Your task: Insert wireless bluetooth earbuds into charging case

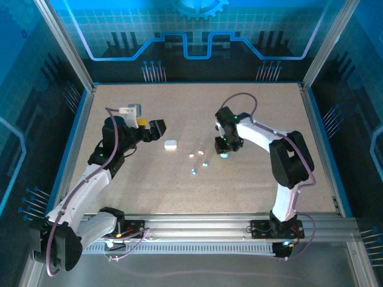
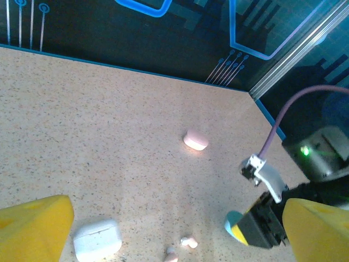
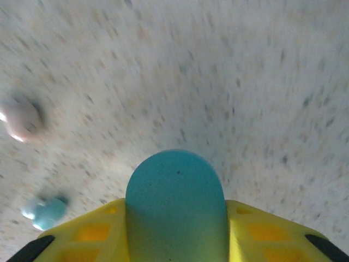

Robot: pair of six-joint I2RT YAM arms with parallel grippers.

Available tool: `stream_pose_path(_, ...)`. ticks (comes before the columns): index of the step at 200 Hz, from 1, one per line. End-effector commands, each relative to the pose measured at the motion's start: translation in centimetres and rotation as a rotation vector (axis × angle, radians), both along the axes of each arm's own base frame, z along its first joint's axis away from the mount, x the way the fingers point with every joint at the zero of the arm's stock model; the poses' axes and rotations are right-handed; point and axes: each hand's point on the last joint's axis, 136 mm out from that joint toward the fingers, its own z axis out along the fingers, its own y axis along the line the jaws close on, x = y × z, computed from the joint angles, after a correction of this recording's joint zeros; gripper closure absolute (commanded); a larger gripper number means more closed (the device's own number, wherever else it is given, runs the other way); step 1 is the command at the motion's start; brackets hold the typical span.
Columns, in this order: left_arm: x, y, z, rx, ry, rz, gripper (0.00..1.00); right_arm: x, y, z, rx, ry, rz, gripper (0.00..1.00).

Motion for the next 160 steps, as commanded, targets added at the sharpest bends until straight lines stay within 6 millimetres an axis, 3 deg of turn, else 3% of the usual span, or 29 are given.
stream_pose_path(1, 0.5, -0.4, 2.2, -0.040, -0.051, -0.023, 0.01, -2.5, -0.5, -0.3, -0.010, 0.007, -0.029, 0.61)
stream_pose_path(27, 0.7, -0.6, 2.2, -0.050, -0.048, -0.030, 0.01, -4.1, -0.7, -0.8, -0.025, 0.007, -0.009, 0.59)
stream_pose_path(70, 0.8, -0.8, 2.3, -0.060, -0.043, -0.036, 0.01, -5.1, -1.0, -1.9, -0.053, 0.018, 0.023, 0.53)
stream_pose_path(119, 1.0, -0.9, 2.0, -0.058, -0.031, -0.037, 0.01, -5.6, -1.3, -1.5, -0.050, -0.063, 0.018, 0.39)
stream_pose_path(153, 1.3, -1.1, 1.7, -0.067, -0.023, -0.046, 0.01, -4.8, -0.9, 0.0, -0.016, -0.216, 0.033, 0.36)
stream_pose_path(160, 1.4, -1.1, 1.7, -0.069, -0.022, -0.048, 0.01, -5.3, -1.4, -0.4, -0.025, -0.227, 0.033, 0.36)
